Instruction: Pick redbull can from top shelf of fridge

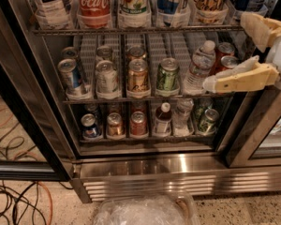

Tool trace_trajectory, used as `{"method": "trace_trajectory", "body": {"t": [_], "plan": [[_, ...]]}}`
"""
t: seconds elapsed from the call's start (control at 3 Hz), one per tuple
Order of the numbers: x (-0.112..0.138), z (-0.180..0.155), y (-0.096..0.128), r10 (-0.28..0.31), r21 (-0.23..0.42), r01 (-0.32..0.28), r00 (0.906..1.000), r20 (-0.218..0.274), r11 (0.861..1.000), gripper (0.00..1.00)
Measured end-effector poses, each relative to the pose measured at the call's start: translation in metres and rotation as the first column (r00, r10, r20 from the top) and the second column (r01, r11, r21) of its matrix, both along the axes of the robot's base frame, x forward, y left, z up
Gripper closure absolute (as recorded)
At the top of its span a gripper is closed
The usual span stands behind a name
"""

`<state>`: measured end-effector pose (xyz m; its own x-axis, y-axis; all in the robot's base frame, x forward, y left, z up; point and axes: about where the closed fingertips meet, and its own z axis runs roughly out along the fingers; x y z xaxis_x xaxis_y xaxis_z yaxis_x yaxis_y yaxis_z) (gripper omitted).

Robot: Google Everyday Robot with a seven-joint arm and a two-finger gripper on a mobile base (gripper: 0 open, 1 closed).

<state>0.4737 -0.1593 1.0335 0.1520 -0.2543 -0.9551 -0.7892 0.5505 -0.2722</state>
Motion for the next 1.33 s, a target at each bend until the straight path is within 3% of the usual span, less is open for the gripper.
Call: {"method": "trace_trajectory", "body": {"t": [0.33,0.67,1.33], "plan": [[0.006,0.000,0.023,-0.073,0.048,0.069,0.9946,0.074,0.996,0.00],[0.017,-0.001,0.058,-0.123,0.162,0.108,0.9885,0.088,0.981,0.00],[0.017,-0.008,0.061,-0.146,0.185,0.126,0.9841,0.100,0.975,0.00]]}}
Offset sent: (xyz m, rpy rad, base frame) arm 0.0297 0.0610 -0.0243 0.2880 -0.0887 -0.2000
